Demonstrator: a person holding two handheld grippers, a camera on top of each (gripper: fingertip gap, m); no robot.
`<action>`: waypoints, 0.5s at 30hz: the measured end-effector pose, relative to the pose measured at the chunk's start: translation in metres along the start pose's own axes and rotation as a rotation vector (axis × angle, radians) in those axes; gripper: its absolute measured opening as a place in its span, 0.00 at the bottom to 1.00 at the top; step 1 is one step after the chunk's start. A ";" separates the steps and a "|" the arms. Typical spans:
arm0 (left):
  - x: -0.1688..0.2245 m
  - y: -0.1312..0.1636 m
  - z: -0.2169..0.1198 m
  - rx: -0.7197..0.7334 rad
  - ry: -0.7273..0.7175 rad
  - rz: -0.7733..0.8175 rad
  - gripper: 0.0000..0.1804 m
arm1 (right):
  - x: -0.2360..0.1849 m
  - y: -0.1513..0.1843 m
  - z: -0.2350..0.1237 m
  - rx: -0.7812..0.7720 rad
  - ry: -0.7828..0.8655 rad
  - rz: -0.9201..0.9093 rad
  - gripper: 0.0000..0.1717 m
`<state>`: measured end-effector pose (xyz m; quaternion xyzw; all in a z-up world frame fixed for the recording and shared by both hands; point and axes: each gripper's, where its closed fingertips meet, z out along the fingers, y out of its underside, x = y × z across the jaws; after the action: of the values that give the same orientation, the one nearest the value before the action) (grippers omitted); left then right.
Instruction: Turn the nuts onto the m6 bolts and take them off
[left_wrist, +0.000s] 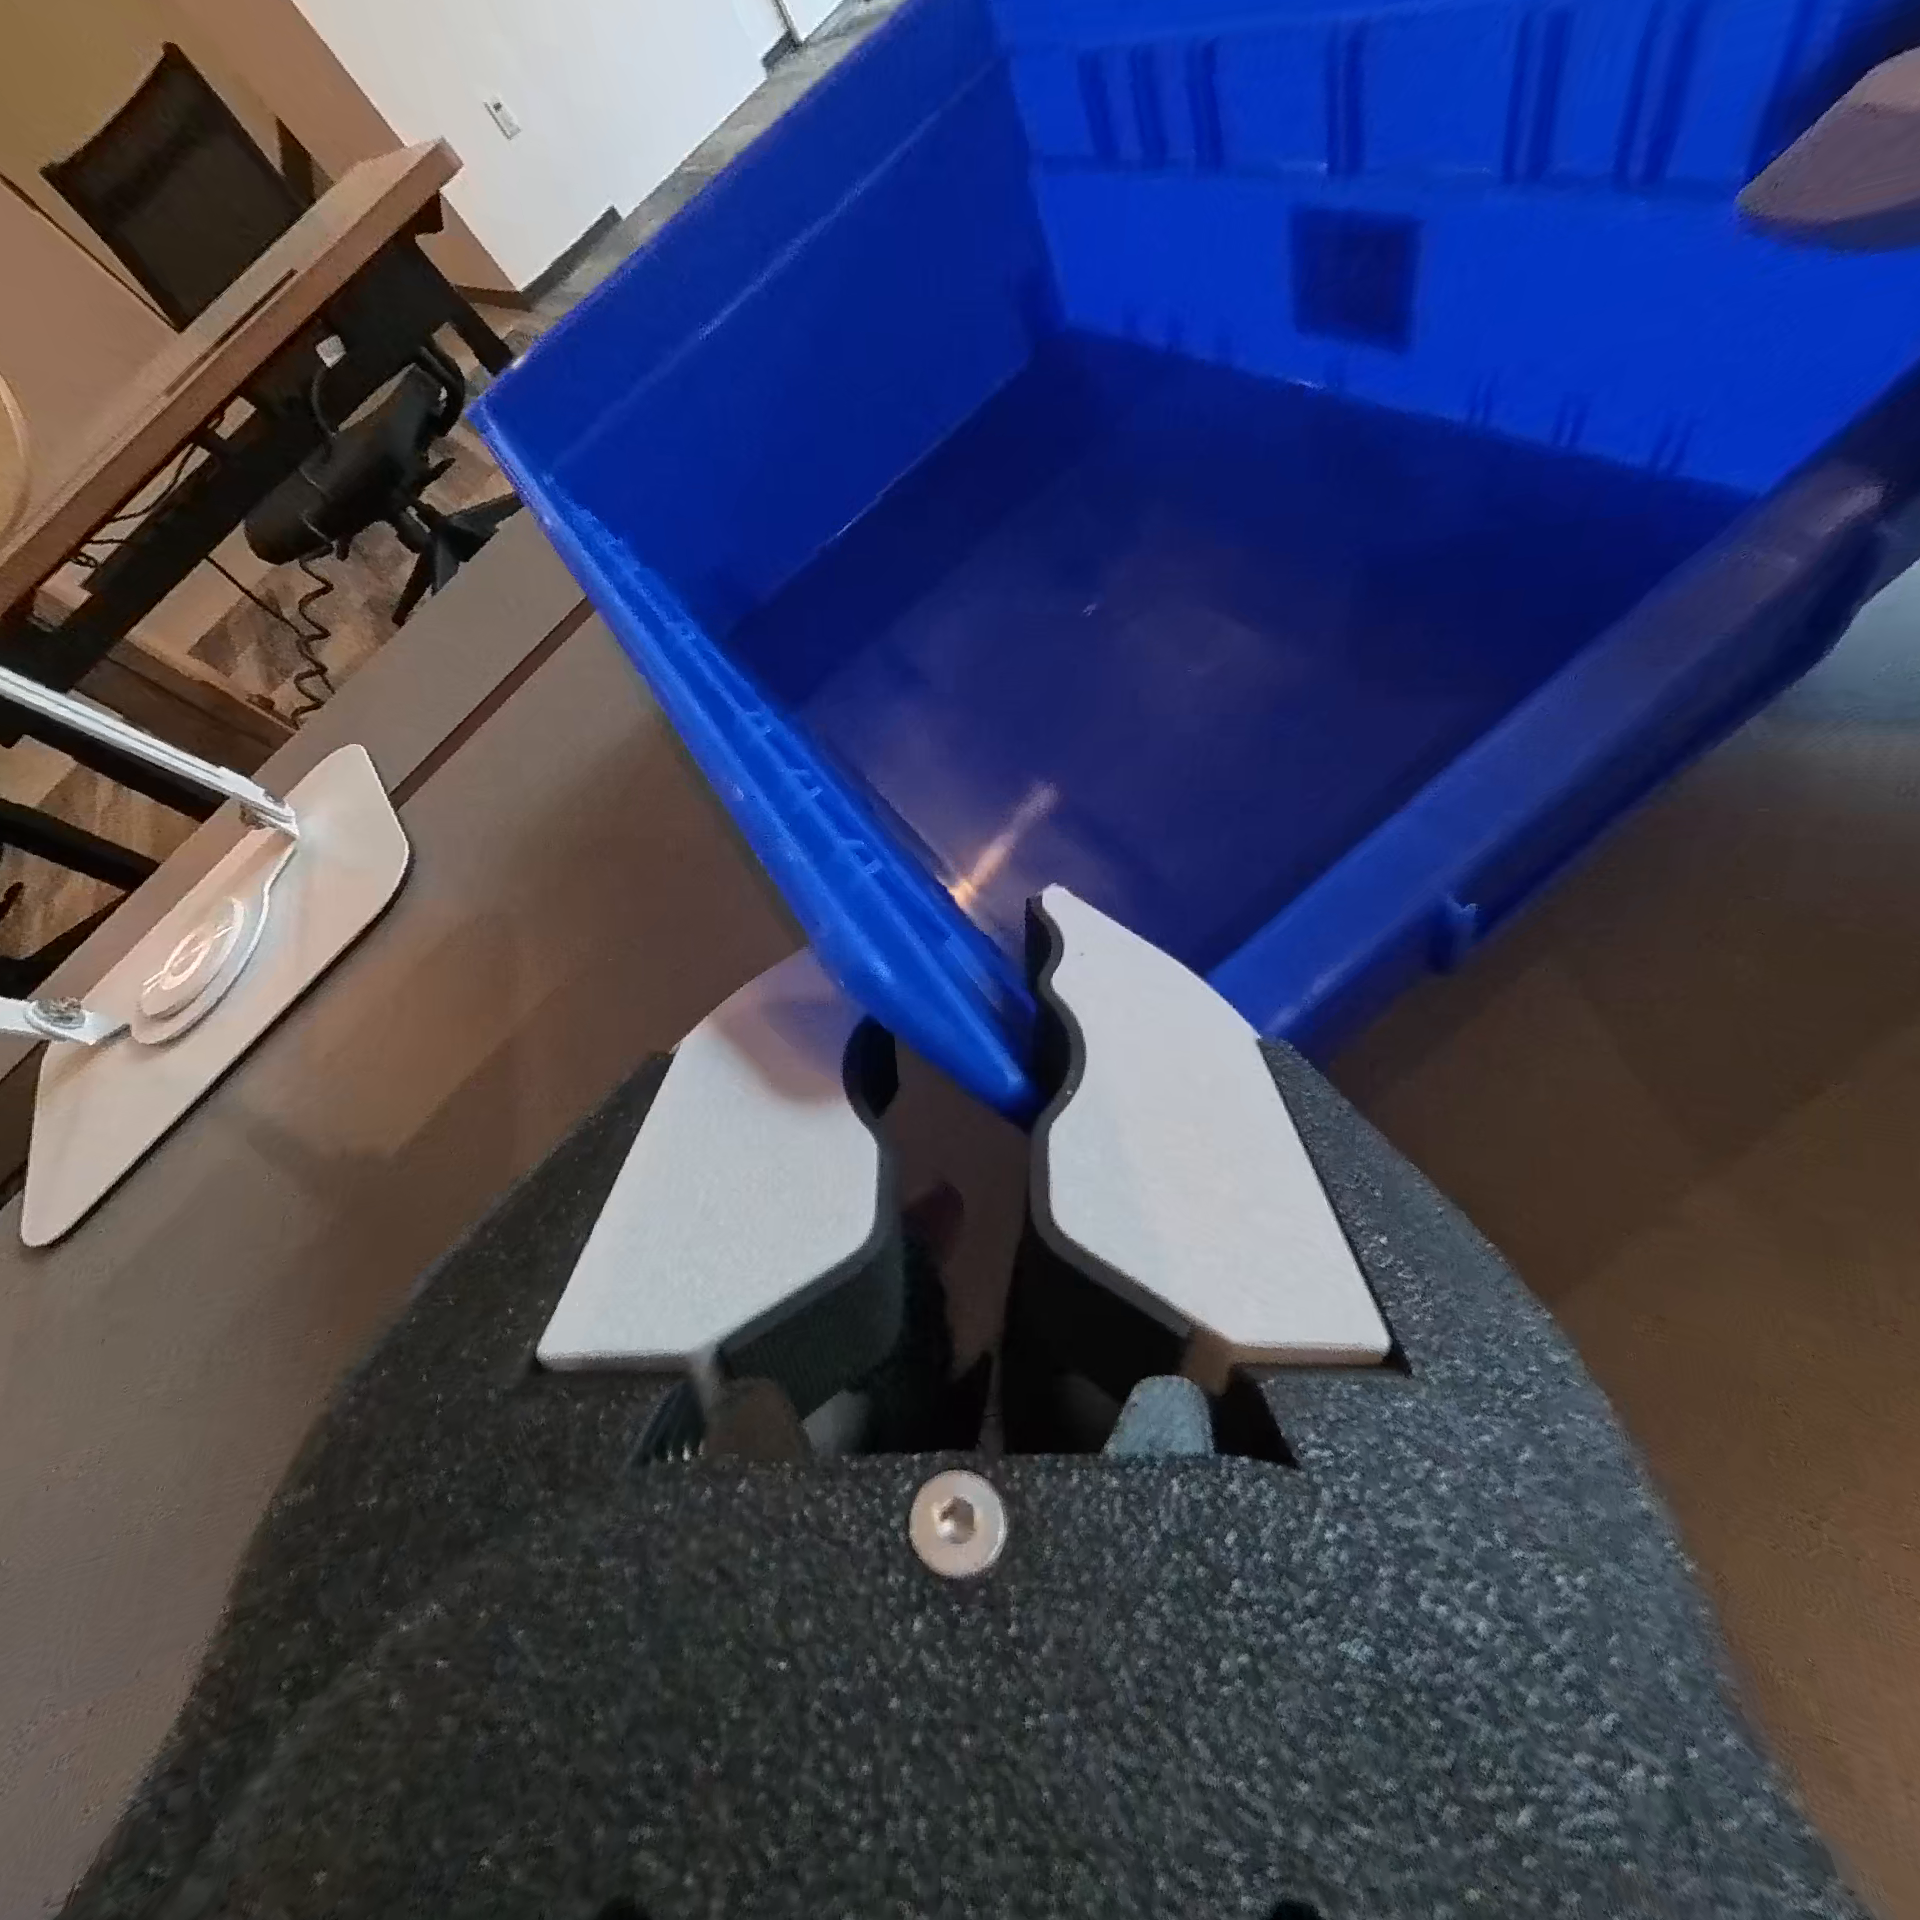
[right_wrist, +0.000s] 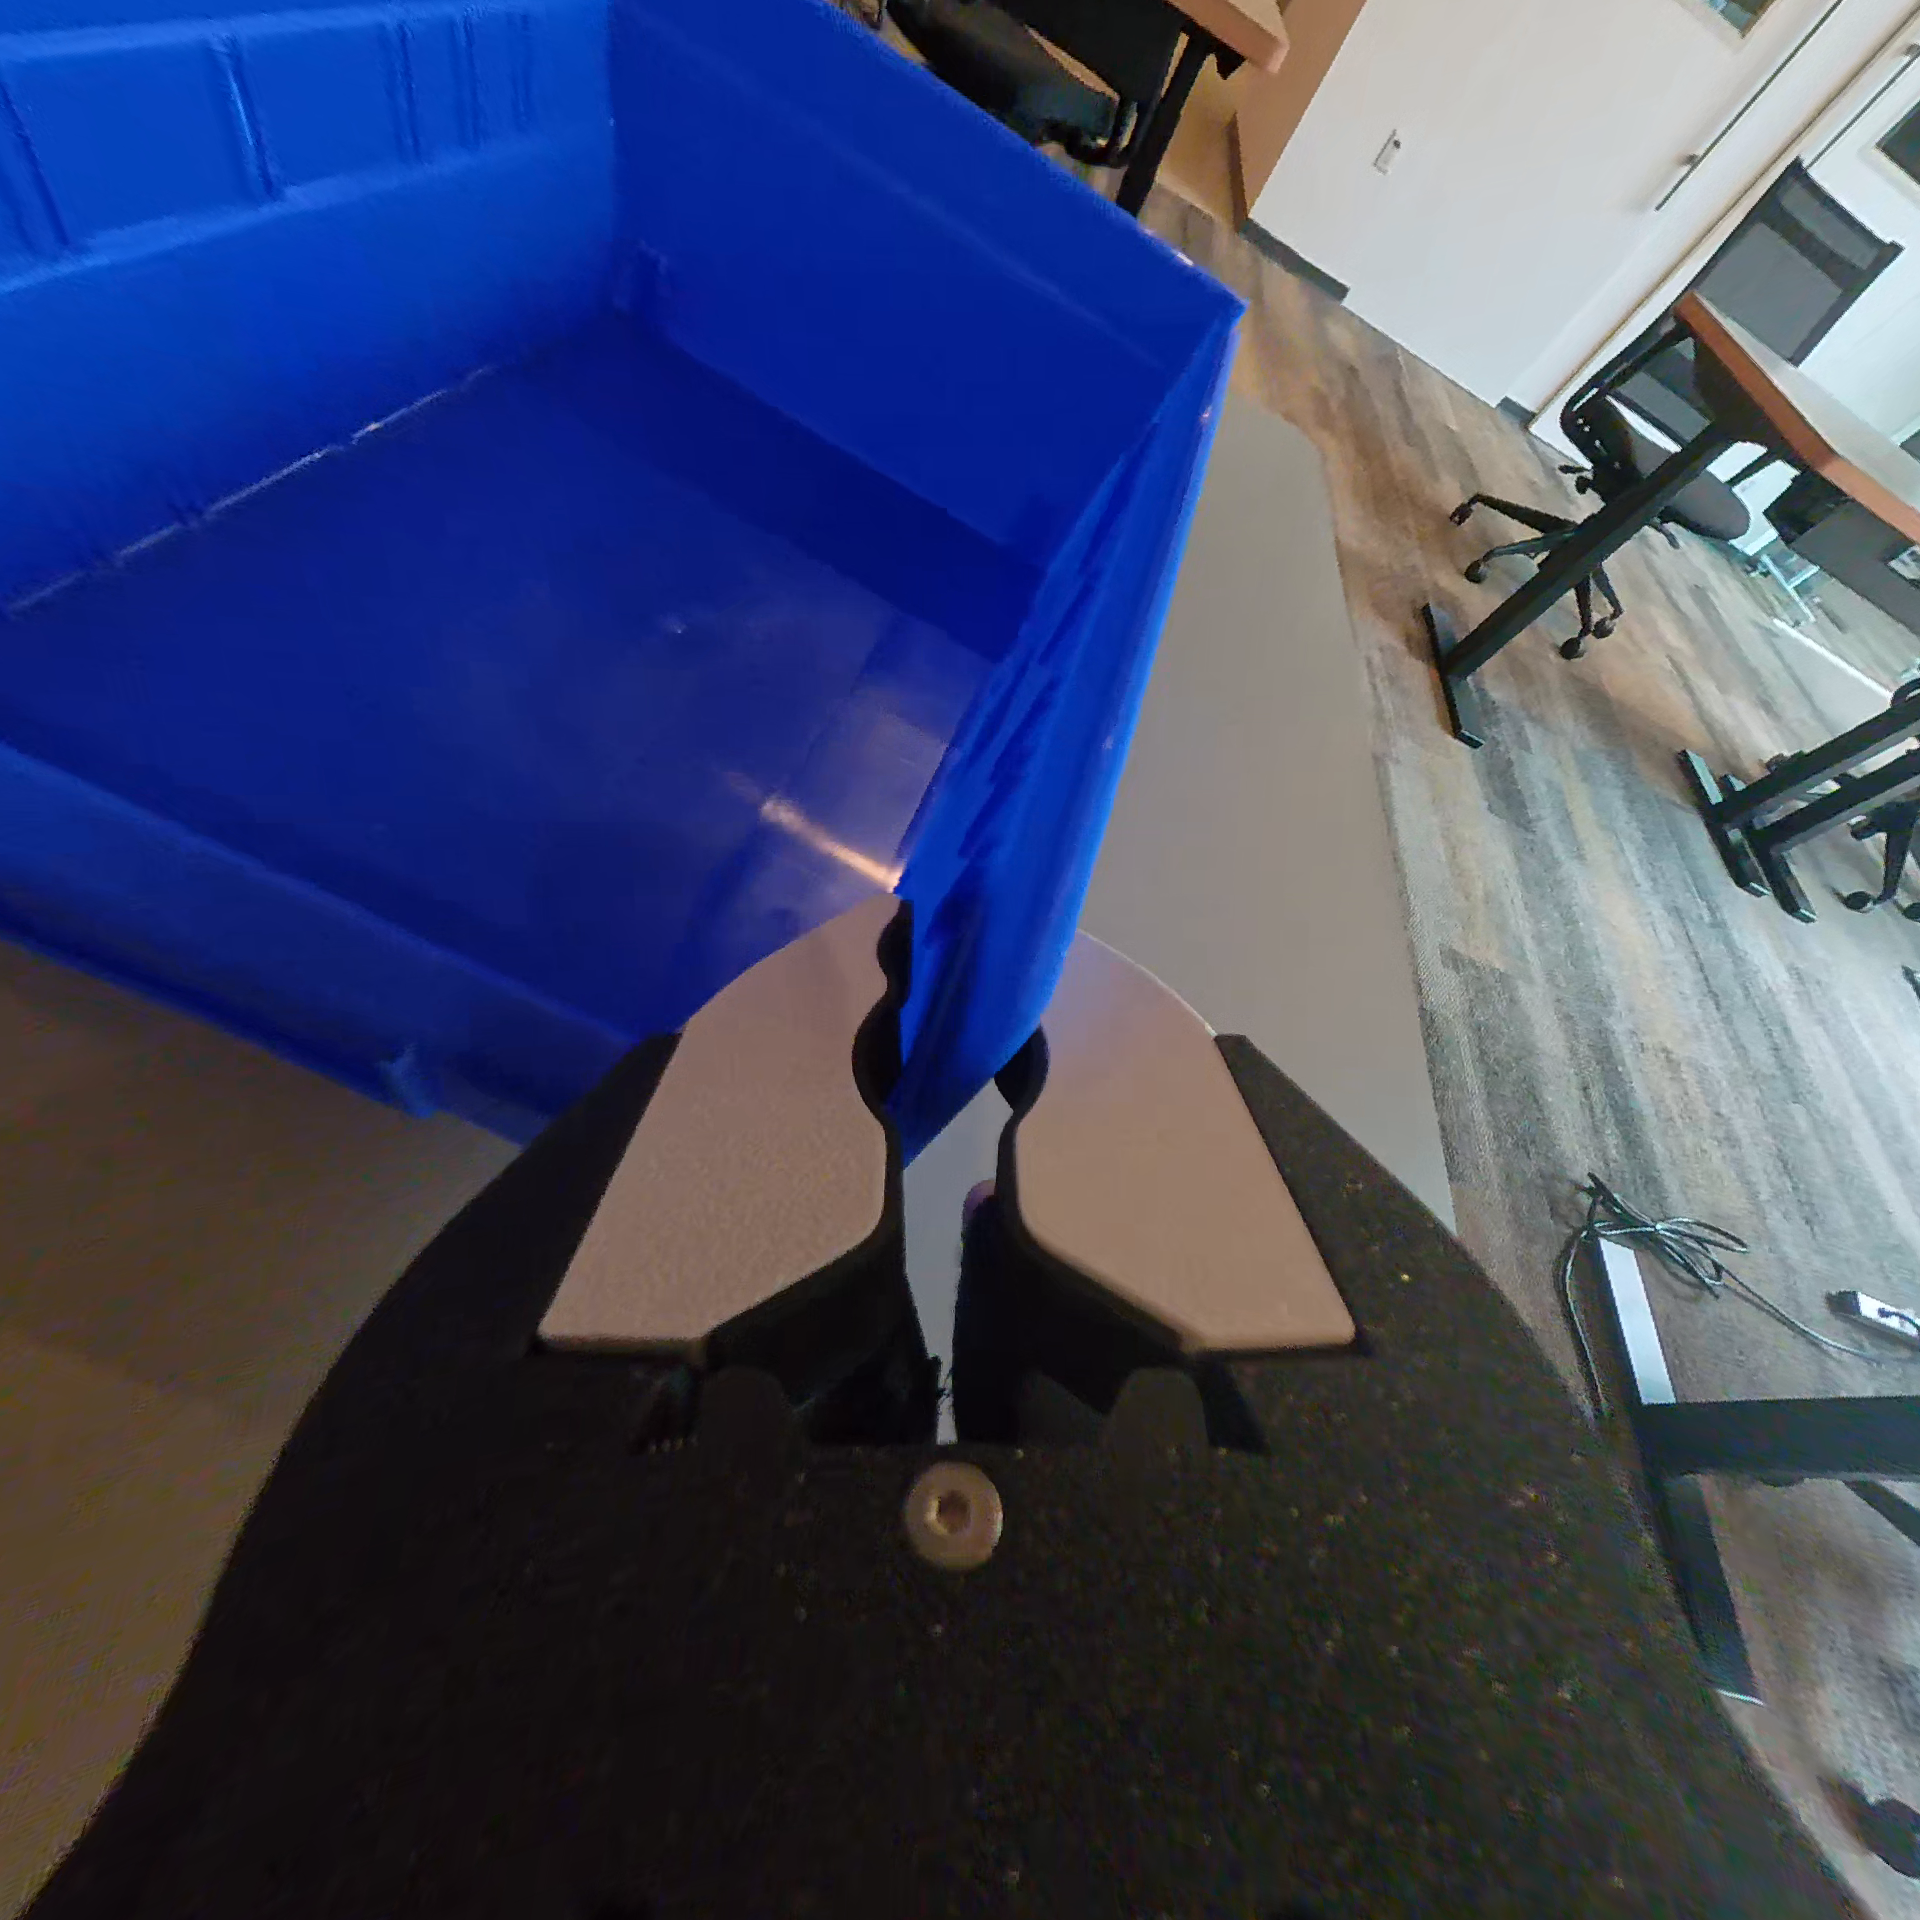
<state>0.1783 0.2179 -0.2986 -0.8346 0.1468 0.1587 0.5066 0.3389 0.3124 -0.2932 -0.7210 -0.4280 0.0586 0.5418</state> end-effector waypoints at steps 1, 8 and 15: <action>0.000 0.000 0.000 -0.003 0.000 -0.003 0.12 | 0.001 -0.001 0.001 -0.002 0.000 -0.006 0.07; -0.003 -0.004 0.003 0.027 -0.023 -0.002 0.16 | 0.004 -0.001 0.006 0.005 0.003 -0.010 0.07; -0.011 -0.026 -0.014 0.265 -0.120 0.104 0.24 | 0.006 -0.003 0.006 0.047 0.019 -0.002 0.07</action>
<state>0.1808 0.2175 -0.2668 -0.7407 0.1790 0.2136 0.6113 0.3373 0.3208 -0.2907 -0.7082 -0.4221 0.0613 0.5626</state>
